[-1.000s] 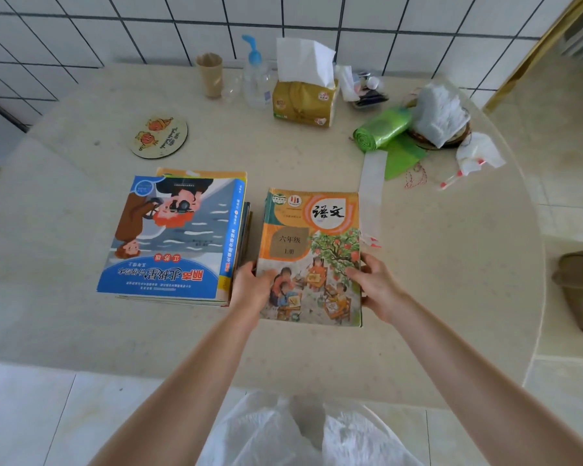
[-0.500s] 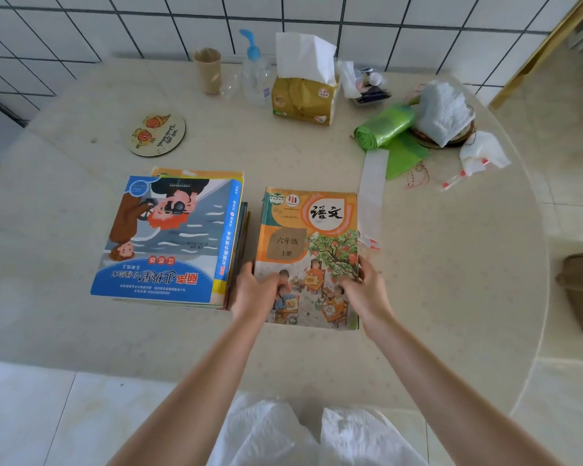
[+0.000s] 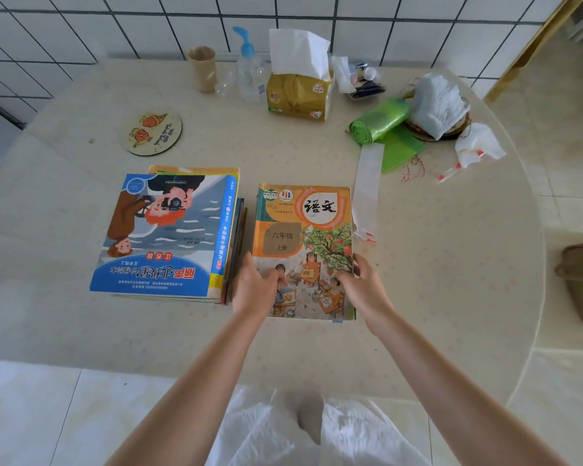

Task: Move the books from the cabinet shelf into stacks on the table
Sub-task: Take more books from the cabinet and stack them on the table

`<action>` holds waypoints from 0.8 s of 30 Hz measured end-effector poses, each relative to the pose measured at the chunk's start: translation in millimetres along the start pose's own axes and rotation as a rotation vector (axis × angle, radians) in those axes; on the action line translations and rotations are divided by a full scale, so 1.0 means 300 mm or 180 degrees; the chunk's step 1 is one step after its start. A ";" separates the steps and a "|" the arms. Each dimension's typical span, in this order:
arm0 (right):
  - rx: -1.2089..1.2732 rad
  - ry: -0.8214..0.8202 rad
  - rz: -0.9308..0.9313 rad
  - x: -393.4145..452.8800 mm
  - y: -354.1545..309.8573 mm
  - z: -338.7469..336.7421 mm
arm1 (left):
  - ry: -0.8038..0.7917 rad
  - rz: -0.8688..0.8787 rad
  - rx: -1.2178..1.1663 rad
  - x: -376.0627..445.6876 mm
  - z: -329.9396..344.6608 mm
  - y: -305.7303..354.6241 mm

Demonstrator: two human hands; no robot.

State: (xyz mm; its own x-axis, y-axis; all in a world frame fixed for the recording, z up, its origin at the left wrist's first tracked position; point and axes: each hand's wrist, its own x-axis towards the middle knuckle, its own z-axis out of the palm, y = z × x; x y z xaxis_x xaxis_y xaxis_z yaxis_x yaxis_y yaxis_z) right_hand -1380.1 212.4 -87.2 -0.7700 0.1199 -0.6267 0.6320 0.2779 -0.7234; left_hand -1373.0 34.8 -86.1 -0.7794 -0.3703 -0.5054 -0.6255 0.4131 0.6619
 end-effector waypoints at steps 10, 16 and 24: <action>-0.0481 0.0938 -0.0623 -0.158 0.063 -0.007 | -0.0126 0.1129 0.0570 -0.066 -0.020 0.029; -0.0353 0.1872 -0.0673 -0.326 0.150 0.069 | -0.0727 0.1953 0.0640 -0.134 -0.050 -0.003; 0.0132 0.2969 -0.0216 -0.676 0.351 0.221 | -0.1828 0.2981 0.0942 -0.294 -0.050 -0.122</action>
State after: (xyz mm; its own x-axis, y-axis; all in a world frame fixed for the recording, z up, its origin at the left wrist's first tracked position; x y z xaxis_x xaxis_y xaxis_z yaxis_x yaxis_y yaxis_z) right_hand -1151.7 154.1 -55.4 -0.5529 0.8259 -0.1099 0.5719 0.2803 -0.7710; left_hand -1280.6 39.9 -57.5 -0.7985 0.5919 -0.1102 0.2870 0.5351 0.7946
